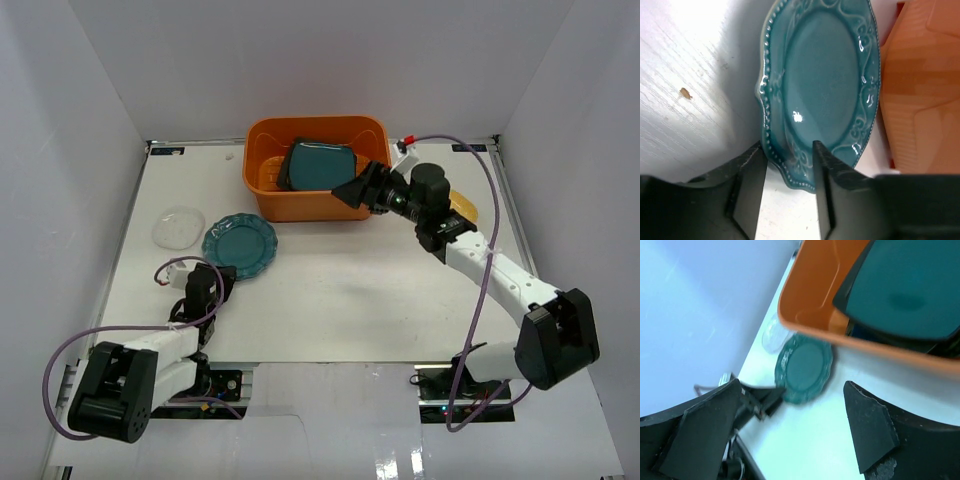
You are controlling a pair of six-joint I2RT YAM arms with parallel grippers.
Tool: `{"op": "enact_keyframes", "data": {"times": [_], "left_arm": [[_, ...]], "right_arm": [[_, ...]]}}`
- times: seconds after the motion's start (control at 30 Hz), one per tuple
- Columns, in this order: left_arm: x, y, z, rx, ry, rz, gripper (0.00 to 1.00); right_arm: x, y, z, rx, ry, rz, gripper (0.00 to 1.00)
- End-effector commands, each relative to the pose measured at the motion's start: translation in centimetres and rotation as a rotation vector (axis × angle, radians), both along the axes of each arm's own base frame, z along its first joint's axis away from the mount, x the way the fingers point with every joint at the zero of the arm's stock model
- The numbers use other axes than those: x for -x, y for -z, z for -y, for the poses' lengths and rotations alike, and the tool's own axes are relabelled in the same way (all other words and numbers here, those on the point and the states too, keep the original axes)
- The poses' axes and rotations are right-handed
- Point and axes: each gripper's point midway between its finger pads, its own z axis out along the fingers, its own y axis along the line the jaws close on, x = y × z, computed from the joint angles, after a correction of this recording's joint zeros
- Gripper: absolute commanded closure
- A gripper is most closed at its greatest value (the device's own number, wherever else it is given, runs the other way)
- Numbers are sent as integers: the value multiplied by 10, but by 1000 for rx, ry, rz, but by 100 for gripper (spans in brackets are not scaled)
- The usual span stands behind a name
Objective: Place the plates into the plastic bin on the countertop
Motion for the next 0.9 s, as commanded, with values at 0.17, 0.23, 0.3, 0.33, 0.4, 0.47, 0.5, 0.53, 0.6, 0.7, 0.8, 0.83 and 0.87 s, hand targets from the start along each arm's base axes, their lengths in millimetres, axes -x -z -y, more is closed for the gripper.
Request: {"op": "enact_keyframes", "data": {"times": [0.17, 0.23, 0.3, 0.33, 0.4, 0.47, 0.5, 0.53, 0.6, 0.7, 0.8, 0.83, 0.87], "left_arm": [[9, 21, -15, -33, -57, -22, 76], [10, 21, -12, -35, -35, -24, 84], [12, 19, -10, -39, -14, -24, 97], [14, 16, -10, -50, -4, -26, 100], [17, 11, -9, -55, 11, -20, 100], [21, 1, -4, -71, 59, -17, 100], [23, -2, -2, -73, 74, -18, 100], [30, 0, 1, -71, 97, -54, 100], [32, -15, 5, -64, 126, -1, 100], [39, -35, 15, -49, 197, 71, 100], [46, -59, 30, -22, 285, 169, 100], [51, -62, 38, 1, 333, 168, 100], [53, -70, 41, 4, 352, 196, 100]], "right_arm": [[85, 45, -24, 43, -114, 17, 12], [105, 62, -24, 55, -127, -3, 12], [114, 75, -22, 65, -123, -25, 12], [121, 76, -24, 54, -135, -27, 12], [132, 98, -21, 50, -139, -83, 12], [138, 105, -25, 28, -154, -98, 11], [144, 115, -25, 24, -171, -129, 10], [146, 122, -27, 26, -182, -147, 5], [153, 126, -32, -3, -219, -167, 2], [161, 136, -39, -2, -276, -203, 9], [165, 145, -41, -11, -290, -232, 10], [165, 148, -41, -14, -288, -243, 10], [165, 151, -40, -14, -281, -253, 10]]}}
